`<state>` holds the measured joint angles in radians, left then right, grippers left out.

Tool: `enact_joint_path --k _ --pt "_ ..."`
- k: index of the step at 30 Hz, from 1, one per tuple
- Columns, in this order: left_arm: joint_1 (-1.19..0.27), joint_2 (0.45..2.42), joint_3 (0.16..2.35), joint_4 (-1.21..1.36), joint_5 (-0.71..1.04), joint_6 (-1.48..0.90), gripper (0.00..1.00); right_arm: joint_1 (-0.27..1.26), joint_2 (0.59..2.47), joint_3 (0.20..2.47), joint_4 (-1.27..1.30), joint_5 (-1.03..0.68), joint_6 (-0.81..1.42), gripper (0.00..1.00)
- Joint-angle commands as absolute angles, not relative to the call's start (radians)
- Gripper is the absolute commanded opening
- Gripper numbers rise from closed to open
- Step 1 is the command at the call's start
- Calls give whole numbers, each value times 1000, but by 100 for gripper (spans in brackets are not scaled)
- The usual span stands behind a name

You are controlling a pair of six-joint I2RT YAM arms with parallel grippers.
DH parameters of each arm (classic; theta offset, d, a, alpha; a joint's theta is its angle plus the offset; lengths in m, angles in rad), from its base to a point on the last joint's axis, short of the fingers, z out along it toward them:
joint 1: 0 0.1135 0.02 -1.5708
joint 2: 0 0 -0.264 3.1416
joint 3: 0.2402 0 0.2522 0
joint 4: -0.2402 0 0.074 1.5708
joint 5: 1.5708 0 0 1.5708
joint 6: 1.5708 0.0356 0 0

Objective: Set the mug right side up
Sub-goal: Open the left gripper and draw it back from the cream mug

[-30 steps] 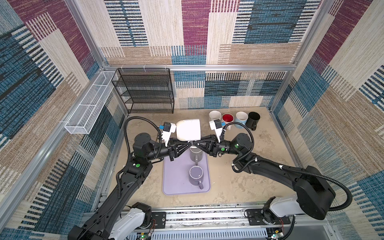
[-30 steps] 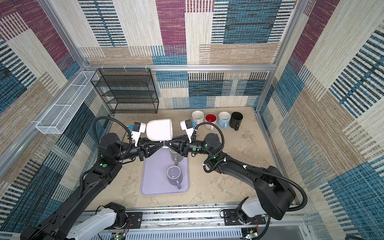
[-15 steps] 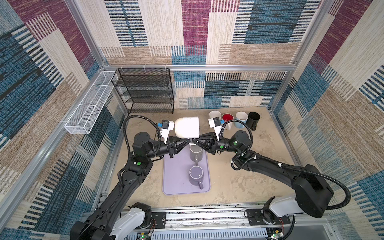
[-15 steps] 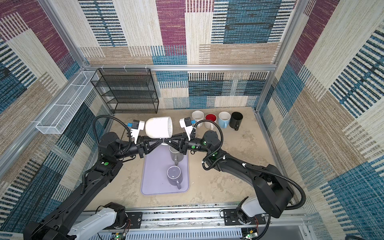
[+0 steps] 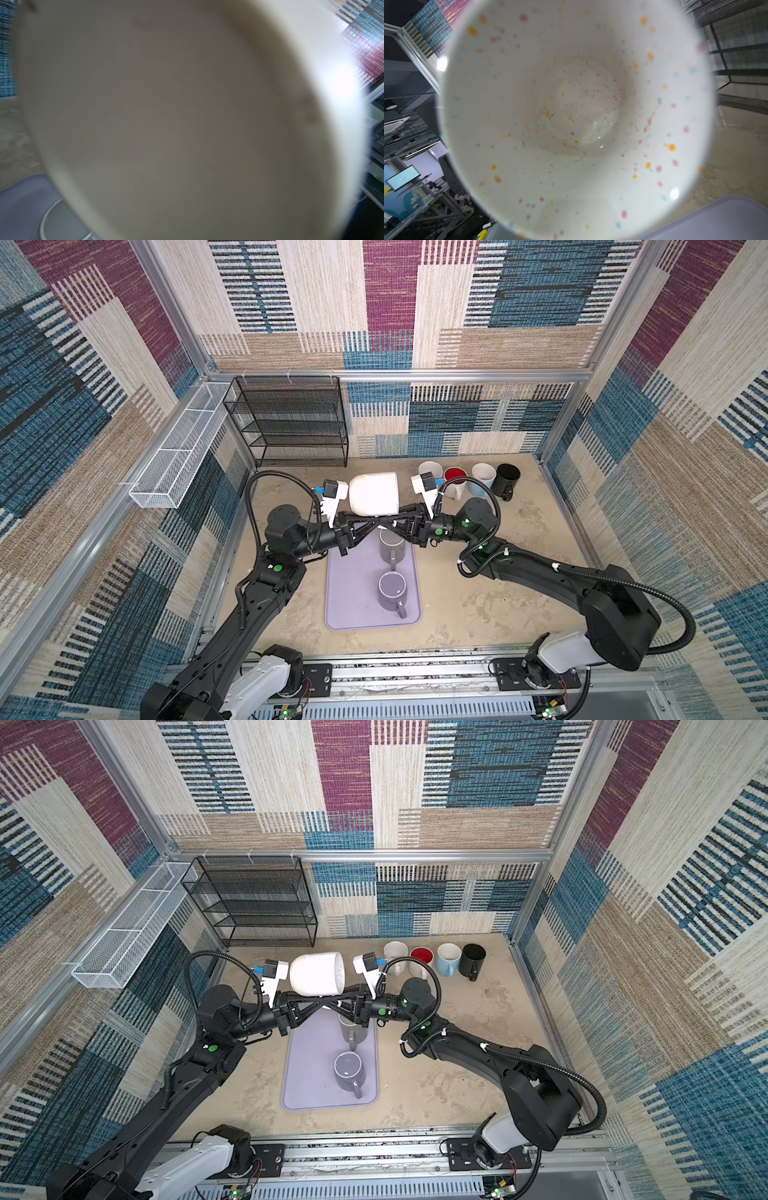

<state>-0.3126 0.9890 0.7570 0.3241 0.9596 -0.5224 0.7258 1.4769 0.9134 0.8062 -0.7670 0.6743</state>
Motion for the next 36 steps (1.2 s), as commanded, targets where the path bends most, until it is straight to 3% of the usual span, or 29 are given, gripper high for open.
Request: enact_joint_path --k 1,7,11,15,18,25,26,31,36 --pt "-318 989 756 361 1063 -488 0 730 1481 934 853 -749 698 28" --pt "-318 988 756 351 1062 -482 0 732 1482 934 857 -731 703 26" --pt "-319 986 756 334 1058 -469 0 731 1473 927 857 -705 710 14" --pt "-319 963 760 274 1037 -430 0 730 1448 906 847 -667 708 17" --pt "-318 953 764 258 1037 -423 0 730 1433 902 844 -660 696 0" --pt "-319 947 772 208 1006 -397 0 730 1431 901 856 -684 700 0" --pt "-318 942 773 193 990 -389 3 730 1429 898 855 -680 699 0" --pt "-318 911 771 153 931 -359 38 730 1415 881 849 -681 699 0" --pt "-317 878 768 116 854 -331 49 730 1399 873 834 -687 691 0"
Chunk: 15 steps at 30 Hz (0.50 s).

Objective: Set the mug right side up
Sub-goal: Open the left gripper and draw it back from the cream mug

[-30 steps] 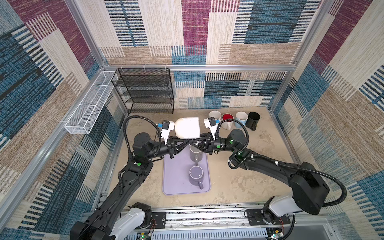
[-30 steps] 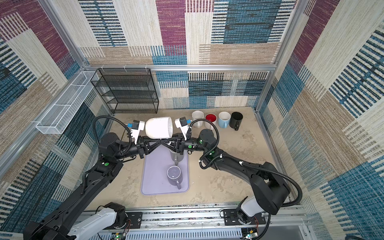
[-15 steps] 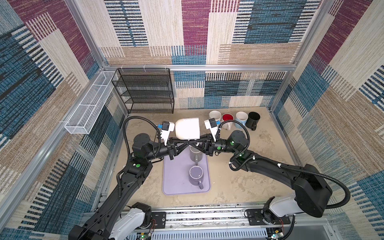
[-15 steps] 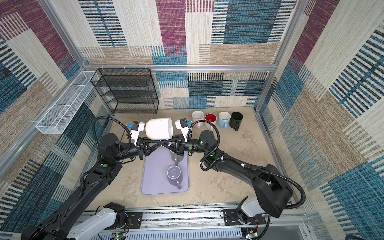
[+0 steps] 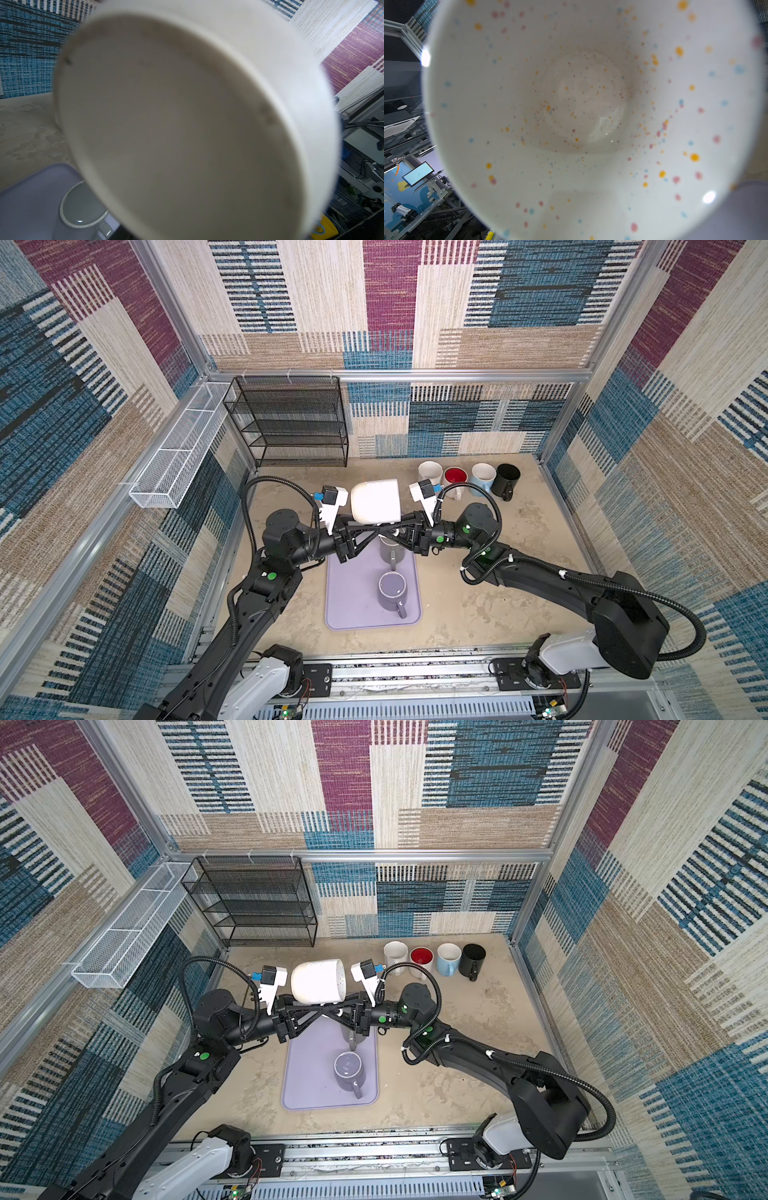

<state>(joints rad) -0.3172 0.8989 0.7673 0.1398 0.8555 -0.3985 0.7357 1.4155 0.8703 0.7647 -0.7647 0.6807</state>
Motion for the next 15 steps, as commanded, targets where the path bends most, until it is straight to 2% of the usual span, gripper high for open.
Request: enact_joint_path --k 1,9,15 --pt "-317 873 769 110 844 -328 49 730 1396 873 827 -688 688 0" --pt "-317 867 767 112 815 -331 49 729 1385 875 785 -686 667 0" --pt "-316 848 766 80 781 -324 48 725 1371 928 594 -612 573 0"
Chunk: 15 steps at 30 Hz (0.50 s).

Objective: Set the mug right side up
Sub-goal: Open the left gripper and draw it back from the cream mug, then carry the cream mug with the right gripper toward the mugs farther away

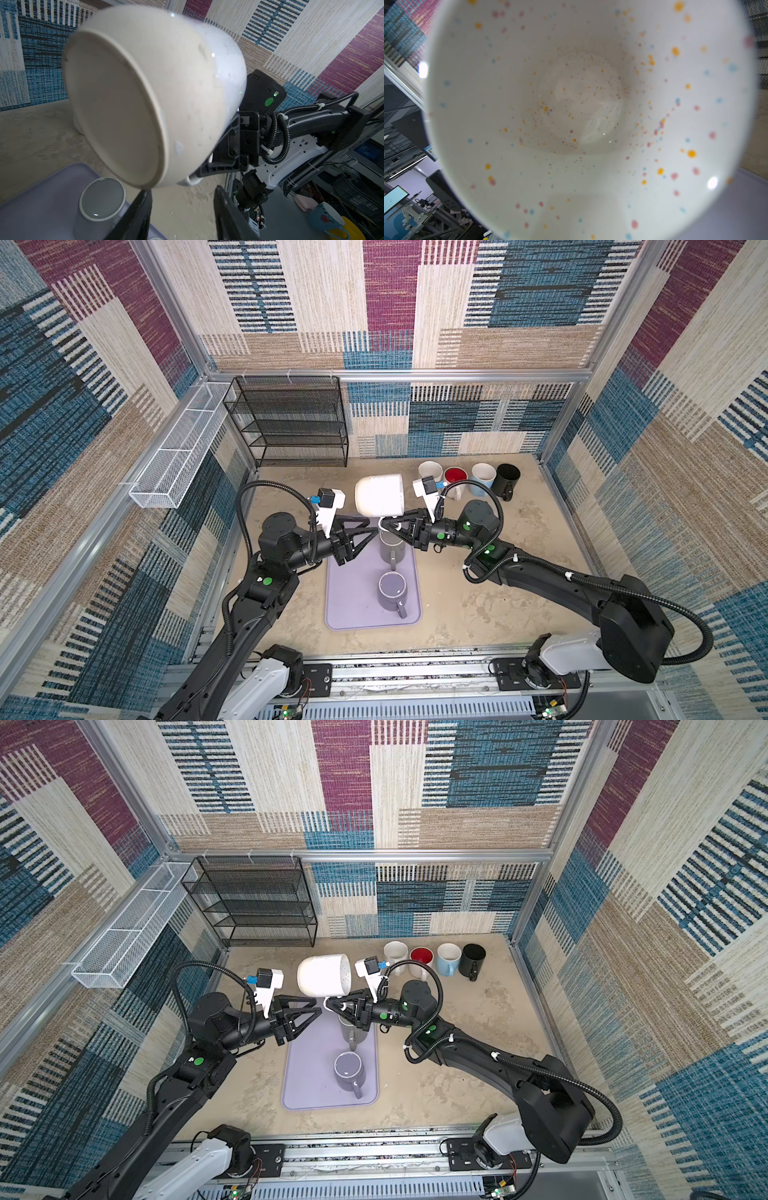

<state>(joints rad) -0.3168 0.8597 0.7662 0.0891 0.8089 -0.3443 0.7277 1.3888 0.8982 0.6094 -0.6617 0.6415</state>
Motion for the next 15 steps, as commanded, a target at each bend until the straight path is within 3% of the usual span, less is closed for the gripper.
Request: enact_joint_path --k 1,10,15 --pt "-317 841 763 74 772 -324 48 724 1369 941 555 -597 554 0" --pt "-317 801 756 -29 615 -301 47 673 1415 1104 205 -510 397 0" --pt "-317 803 747 -22 610 -318 47 640 1455 1159 114 -458 355 0"
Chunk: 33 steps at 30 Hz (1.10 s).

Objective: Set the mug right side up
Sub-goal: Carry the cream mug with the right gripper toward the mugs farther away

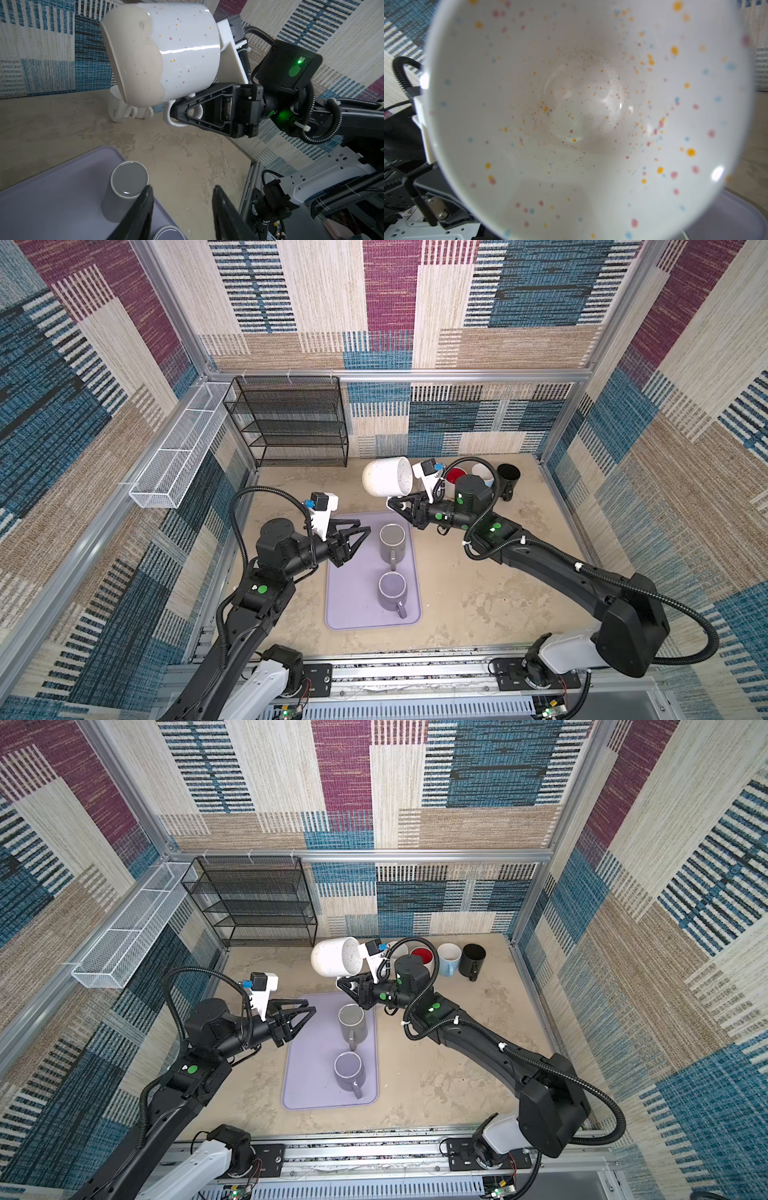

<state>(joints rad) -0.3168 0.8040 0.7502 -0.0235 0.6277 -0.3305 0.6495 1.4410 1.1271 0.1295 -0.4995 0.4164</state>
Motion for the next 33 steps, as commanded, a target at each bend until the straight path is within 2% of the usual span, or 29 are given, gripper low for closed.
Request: enact_joint_path --k 1,17,21,33 --pt "-317 804 745 -15 613 -320 48 634 1471 1177 86 -440 343 0" --pt "-317 836 724 19 675 -361 48 612 1772 1526 -237 -163 257 0" --pt "-316 843 709 65 746 -383 49 611 1881 1650 -340 -109 261 0" --pt "-317 846 640 207 810 -468 49 611 2143 1965 -589 25 282 0"
